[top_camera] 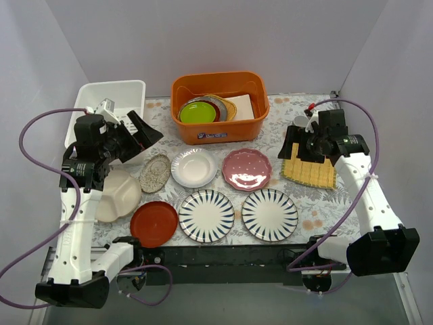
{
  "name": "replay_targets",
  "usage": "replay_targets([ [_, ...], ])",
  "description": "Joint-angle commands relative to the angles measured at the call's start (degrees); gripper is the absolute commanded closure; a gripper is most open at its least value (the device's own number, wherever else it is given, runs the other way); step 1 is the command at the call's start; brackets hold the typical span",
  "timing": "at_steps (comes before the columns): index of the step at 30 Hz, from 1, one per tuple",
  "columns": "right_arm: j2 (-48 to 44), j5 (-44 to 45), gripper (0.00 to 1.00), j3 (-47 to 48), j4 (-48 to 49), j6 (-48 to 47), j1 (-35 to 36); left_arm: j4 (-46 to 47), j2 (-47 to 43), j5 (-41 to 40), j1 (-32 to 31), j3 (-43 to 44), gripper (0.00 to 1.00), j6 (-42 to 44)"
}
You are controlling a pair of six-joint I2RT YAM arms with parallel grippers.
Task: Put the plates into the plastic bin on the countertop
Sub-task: Pick up the plate from the corner of the board.
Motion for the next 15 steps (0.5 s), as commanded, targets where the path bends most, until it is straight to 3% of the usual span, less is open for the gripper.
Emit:
replay_targets([
  [1,-2.5,1.5,0.02,-3.8,-2.0,1.3,0.1,2.5,1.5,7.2,0.0,0.7,0.02,2.3],
  [5,-5.7,3.4,0.02,-7.3,-1.1,0.1,-0.1,4.9,2.4,11.9,-0.2,-1.5,0.02,1.2],
  [8,-8.1,6.0,0.02,-8.8,0.0,-2.5,0.1,9.1,1.1,13.7,-0.2,-3.6,0.02,-4.9],
  [15,-6.6,8.1,0.02,-9.4,-2.9,-1.4,-0.2,17.9,-1.1,21.7,-0.2,-10.2,0.02,-4.2],
])
